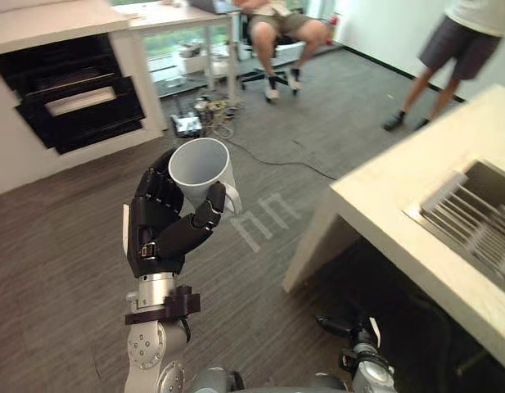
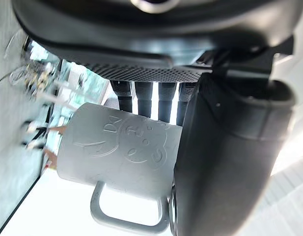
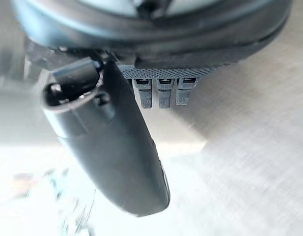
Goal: Walk over to the sink, pick up the cup, carry it to the dishwasher, place the cup inside the dishwasher, then close the dishwasher door
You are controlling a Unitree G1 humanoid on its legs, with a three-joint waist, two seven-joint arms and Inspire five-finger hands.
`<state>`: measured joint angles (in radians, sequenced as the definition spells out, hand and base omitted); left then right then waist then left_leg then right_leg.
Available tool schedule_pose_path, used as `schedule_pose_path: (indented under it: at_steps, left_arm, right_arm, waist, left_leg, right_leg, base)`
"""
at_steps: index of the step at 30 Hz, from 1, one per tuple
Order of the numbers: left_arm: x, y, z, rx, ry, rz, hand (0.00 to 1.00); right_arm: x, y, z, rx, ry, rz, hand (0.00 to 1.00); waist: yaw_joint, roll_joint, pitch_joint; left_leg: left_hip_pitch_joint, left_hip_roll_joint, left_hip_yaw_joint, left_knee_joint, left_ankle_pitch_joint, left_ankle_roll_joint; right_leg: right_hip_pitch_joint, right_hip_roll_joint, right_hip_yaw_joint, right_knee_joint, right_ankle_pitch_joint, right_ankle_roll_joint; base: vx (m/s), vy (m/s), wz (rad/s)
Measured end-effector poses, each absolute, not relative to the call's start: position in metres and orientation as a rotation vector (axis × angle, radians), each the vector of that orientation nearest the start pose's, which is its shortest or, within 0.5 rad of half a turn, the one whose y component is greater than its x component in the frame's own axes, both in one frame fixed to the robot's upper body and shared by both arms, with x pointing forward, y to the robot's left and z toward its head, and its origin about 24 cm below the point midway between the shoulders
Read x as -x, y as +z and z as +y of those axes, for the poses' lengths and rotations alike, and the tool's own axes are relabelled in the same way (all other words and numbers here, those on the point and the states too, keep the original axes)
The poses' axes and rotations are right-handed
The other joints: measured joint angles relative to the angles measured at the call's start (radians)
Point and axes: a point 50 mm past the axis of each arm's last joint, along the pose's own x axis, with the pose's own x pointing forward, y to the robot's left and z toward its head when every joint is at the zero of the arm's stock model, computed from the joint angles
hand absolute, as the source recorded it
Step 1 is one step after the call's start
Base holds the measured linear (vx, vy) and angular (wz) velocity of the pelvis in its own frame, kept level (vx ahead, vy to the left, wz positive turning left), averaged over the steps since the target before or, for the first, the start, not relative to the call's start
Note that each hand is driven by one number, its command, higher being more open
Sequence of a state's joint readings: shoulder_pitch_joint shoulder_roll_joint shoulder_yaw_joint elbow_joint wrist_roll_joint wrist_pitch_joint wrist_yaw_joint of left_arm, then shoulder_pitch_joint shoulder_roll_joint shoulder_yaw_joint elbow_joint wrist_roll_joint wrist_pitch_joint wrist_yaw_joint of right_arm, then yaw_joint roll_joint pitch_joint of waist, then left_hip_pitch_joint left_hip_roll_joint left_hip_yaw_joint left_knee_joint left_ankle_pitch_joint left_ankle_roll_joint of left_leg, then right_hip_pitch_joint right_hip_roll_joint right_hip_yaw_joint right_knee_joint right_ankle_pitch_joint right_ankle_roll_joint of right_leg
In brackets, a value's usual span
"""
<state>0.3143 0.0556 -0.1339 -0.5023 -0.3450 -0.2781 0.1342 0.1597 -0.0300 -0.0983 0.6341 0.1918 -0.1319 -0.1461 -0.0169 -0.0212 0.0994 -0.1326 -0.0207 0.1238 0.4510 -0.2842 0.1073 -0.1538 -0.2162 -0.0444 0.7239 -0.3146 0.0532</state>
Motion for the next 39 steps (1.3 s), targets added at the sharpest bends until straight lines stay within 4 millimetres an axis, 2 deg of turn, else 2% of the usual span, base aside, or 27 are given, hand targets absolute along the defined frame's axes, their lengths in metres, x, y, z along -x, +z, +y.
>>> schedule_pose_path:
  at_steps: [2, 3, 4, 5, 6, 7, 8, 10, 12, 15, 16, 17, 18, 20, 21, 24, 27, 31, 33, 34, 35, 36, 37, 38, 39]
  left_arm:
    - [-0.186, 0.117, 0.152, 0.387, 0.061, -0.454, 0.3]
    - [-0.186, 0.118, 0.152, 0.388, 0.059, -0.46, 0.3]
    - [-0.186, 0.12, 0.152, 0.397, 0.059, -0.473, 0.3]
    - [-0.185, 0.121, 0.152, 0.397, 0.058, -0.478, 0.3]
    - [-0.185, 0.123, 0.153, 0.395, 0.057, -0.488, 0.3]
    - [-0.185, 0.121, 0.151, 0.409, 0.063, -0.48, 0.3]
    - [-0.183, 0.12, 0.15, 0.428, 0.077, -0.478, 0.3]
    - [-0.181, 0.117, 0.151, 0.448, 0.103, -0.468, 0.3]
    - [-0.18, 0.111, 0.153, 0.449, 0.126, -0.446, 0.3]
    - [-0.181, 0.095, 0.157, 0.428, 0.149, -0.372, 0.3]
    - [-0.183, 0.089, 0.161, 0.407, 0.157, -0.344, 0.3]
    - [-0.184, 0.085, 0.162, 0.389, 0.148, -0.325, 0.3]
    - [-0.184, 0.081, 0.163, 0.376, 0.142, -0.3, 0.3]
    - [-0.178, 0.075, 0.169, 0.353, 0.165, -0.268, 0.3]
    - [-0.182, 0.086, 0.181, 0.297, 0.17, -0.318, 0.3]
    - [-0.182, 0.086, 0.181, 0.298, 0.17, -0.318, 0.3]
    - [-0.181, 0.085, 0.183, 0.307, 0.19, -0.32, 0.3]
    - [-0.183, 0.073, 0.17, 0.34, 0.161, -0.26, 0.3]
    - [-0.186, 0.06, 0.161, 0.359, 0.144, -0.197, 0.3]
    - [-0.188, 0.057, 0.158, 0.362, 0.134, -0.182, 0.3]
    - [-0.195, 0.051, 0.152, 0.375, 0.12, -0.15, 0.3]
    - [-0.198, 0.05, 0.151, 0.379, 0.116, -0.14, 0.3]
    - [-0.203, 0.051, 0.147, 0.392, 0.108, -0.139, 0.3]
    - [-0.206, 0.054, 0.143, 0.404, 0.095, -0.15, 0.3]
    - [-0.205, 0.057, 0.142, 0.408, 0.091, -0.163, 0.3]
  right_arm:
    - [-0.152, -0.102, -0.196, -0.132, -0.37, 0.594, 0.9]
    - [-0.152, -0.099, -0.196, -0.132, -0.369, 0.582, 0.9]
    - [-0.153, -0.094, -0.194, -0.114, -0.355, 0.556, 0.9]
    - [-0.152, -0.093, -0.193, -0.108, -0.347, 0.551, 0.9]
    - [-0.15, -0.092, -0.189, -0.101, -0.328, 0.549, 0.9]
    - [-0.15, -0.092, -0.189, -0.079, -0.309, 0.554, 0.9]
    - [-0.151, -0.091, -0.189, -0.05, -0.286, 0.548, 0.9]
    - [-0.156, -0.088, -0.19, -0.012, -0.247, 0.534, 0.9]
    - [-0.16, -0.086, -0.192, 0.008, -0.233, 0.522, 0.9]
    - [-0.156, -0.094, -0.193, 0.051, -0.204, 0.564, 0.9]
    - [-0.153, -0.099, -0.19, 0.046, -0.199, 0.59, 0.9]
    - [-0.151, -0.103, -0.189, 0.046, -0.2, 0.614, 0.9]
    - [-0.148, -0.109, -0.193, 0.061, -0.207, 0.65, 0.9]
    - [-0.141, -0.116, -0.189, 0.064, -0.181, 0.693, 0.9]
    - [-0.141, -0.119, -0.192, 0.158, -0.101, 0.715, 0.9]
    - [-0.141, -0.119, -0.192, 0.158, -0.101, 0.716, 0.9]
    - [-0.138, -0.12, -0.192, 0.155, -0.101, 0.719, 0.9]
    - [-0.114, -0.124, -0.196, 0.149, -0.134, 0.767, 0.9]
    - [-0.11, -0.126, -0.196, 0.132, -0.158, 0.779, 0.9]
    - [-0.111, -0.126, -0.195, 0.118, -0.167, 0.777, 0.9]
    - [-0.12, -0.123, -0.194, 0.092, -0.188, 0.756, 0.9]
    - [-0.126, -0.121, -0.195, 0.086, -0.195, 0.739, 0.9]
    - [-0.138, -0.116, -0.197, 0.082, -0.211, 0.703, 0.9]
    - [-0.155, -0.106, -0.202, 0.067, -0.248, 0.642, 0.9]
    - [-0.168, -0.097, -0.208, 0.056, -0.289, 0.588, 0.9]
  waist:
    - [0.005, -0.001, -0.001]
    - [0.005, -0.002, -0.001]
    - [0.006, -0.012, -0.007]
    - [0.008, -0.023, -0.013]
    - [0.016, -0.049, -0.026]
    - [0.02, -0.033, -0.04]
    - [0.038, -0.016, -0.058]
    - [0.049, 0.0, -0.073]
    - [0.05, 0.012, -0.081]
    - [0.051, 0.008, -0.097]
    - [0.053, -0.029, -0.086]
    - [0.051, -0.034, -0.086]
    - [0.048, -0.026, -0.094]
    - [0.06, -0.023, -0.104]
    - [0.028, -0.025, -0.07]
    - [0.026, -0.025, -0.07]
    - [0.027, -0.024, -0.072]
    - [-0.004, -0.026, -0.101]
    - [-0.025, -0.023, -0.104]
    - [-0.028, -0.022, -0.103]
    - [-0.03, -0.015, -0.081]
    - [-0.03, -0.01, -0.064]
    - [-0.03, 0.001, -0.037]
    - [-0.03, 0.009, 0.004]
    - [-0.029, 0.01, 0.012]
  left_leg:
    - [0.056, -0.021, -0.08, -0.016, -0.012, -0.021]
    - [0.068, -0.022, -0.097, -0.015, -0.018, -0.032]
    - [0.088, -0.022, -0.109, 0.0, -0.037, -0.067]
    - [0.091, -0.022, -0.11, 0.012, -0.047, -0.084]
    - [0.093, -0.028, -0.109, 0.033, -0.064, -0.111]
    - [0.094, 0.005, -0.128, 0.059, -0.088, -0.133]
    - [0.098, 0.04, -0.133, 0.05, -0.09, -0.136]
    - [0.125, 0.069, -0.14, -0.004, -0.087, -0.14]
    - [0.145, 0.079, -0.145, -0.04, -0.08, -0.15]
    - [0.149, 0.05, -0.157, -0.025, -0.043, -0.173]
    - [0.096, 0.02, -0.177, 0.056, -0.041, -0.177]
    - [0.088, 0.021, -0.185, -0.03, -0.085, -0.145]
    - [0.113, 0.045, -0.168, -0.193, 0.037, -0.125]
    - [0.126, 0.041, -0.167, -0.203, 0.052, -0.117]
    - [0.027, 0.072, -0.222, -0.151, 0.074, -0.141]
    - [0.028, 0.073, -0.219, -0.151, 0.074, -0.141]
    - [0.054, 0.088, -0.171, -0.175, 0.074, -0.142]
    - [0.086, 0.097, -0.165, -0.248, 0.096, -0.148]
    - [0.092, 0.105, -0.15, -0.281, 0.127, -0.169]
    - [0.08, 0.107, -0.147, -0.275, 0.133, -0.177]
    - [0.048, 0.109, -0.142, -0.235, 0.14, -0.19]
    - [0.028, 0.108, -0.141, -0.211, 0.146, -0.199]
    - [0.007, 0.104, -0.138, -0.186, 0.157, -0.217]
    - [-0.004, 0.096, -0.137, -0.173, 0.18, -0.221]
    - [-0.021, 0.085, -0.134, -0.177, 0.195, -0.212]
  right_leg:
    - [-0.041, 0.079, 0.132, -0.08, -0.01, 0.02]
    - [-0.052, 0.089, 0.152, -0.092, -0.01, 0.021]
    - [-0.071, 0.091, 0.148, -0.149, 0.004, 0.037]
    - [-0.075, 0.09, 0.142, -0.193, 0.036, 0.036]
    - [-0.078, 0.085, 0.136, -0.268, 0.13, 0.047]
    - [-0.051, 0.1, 0.106, -0.274, 0.117, 0.075]
    - [-0.025, 0.127, 0.08, -0.307, 0.122, 0.065]
    - [0.003, 0.155, 0.064, -0.358, 0.131, 0.049]
    - [0.033, 0.166, 0.057, -0.408, 0.139, 0.036]
    - [0.088, 0.147, 0.054, -0.487, 0.161, 0.029]
    - [0.104, 0.101, 0.054, -0.509, 0.167, 0.033]
    - [0.117, 0.084, 0.05, -0.524, 0.173, 0.041]
    - [0.125, 0.085, 0.045, -0.537, 0.175, 0.045]
    - [0.139, 0.083, 0.053, -0.558, 0.213, 0.045]
    - [0.139, 0.129, 0.043, -0.669, 0.278, 0.04]
    - [0.139, 0.129, 0.044, -0.67, 0.278, 0.04]
    - [0.136, 0.134, 0.078, -0.678, 0.283, 0.042]
    - [0.163, 0.132, 0.052, -0.726, 0.292, 0.039]
    - [0.17, 0.125, -0.01, -0.739, 0.294, 0.036]
    - [0.168, 0.125, -0.032, -0.739, 0.296, 0.035]
    - [0.172, 0.124, -0.104, -0.73, 0.296, 0.033]
    - [0.175, 0.122, -0.134, -0.718, 0.294, 0.03]
    - [0.179, 0.116, -0.177, -0.696, 0.288, 0.024]
    - [0.195, 0.107, -0.219, -0.668, 0.274, 0.02]
    - [0.206, 0.096, -0.269, -0.654, 0.249, 0.017]
  base:
    - [0.34, -0.076, 1.22]
    - [0.39, -0.139, 1.19]
    - [0.24, -0.125, 0.92]
    - [0.29, -0.182, 0.93]
    - [0.31, -0.234, 0.78]
    - [0.38, -0.279, 0.66]
    - [0.33, -0.235, 0.44]
    - [0.27, -0.169, 0.06]
    - [0.21, -0.104, 0.03]
    - [0.16, -0.011, 0.04]
    - [0.11, 0.064, 0.17]
    - [0.11, 0.071, 0.33]
    - [0.1, 0.05, 0.14]
    - [0.1, 0.066, -0.01]
    - [0.04, 0.043, 0.03]
    - [0.0, 0.0, -0.04]
    - [0.0, -0.009, -0.35]
    - [0.06, -0.037, 0.0]
    - [0.12, -0.053, 0.3]
    - [0.04, -0.061, 0.64]
    - [-0.03, -0.086, 0.63]
    - [-0.06, -0.089, 0.82]
    - [-0.1, -0.067, 1.05]
    - [-0.13, -0.037, 1.52]
    - [-0.15, -0.03, 1.47]
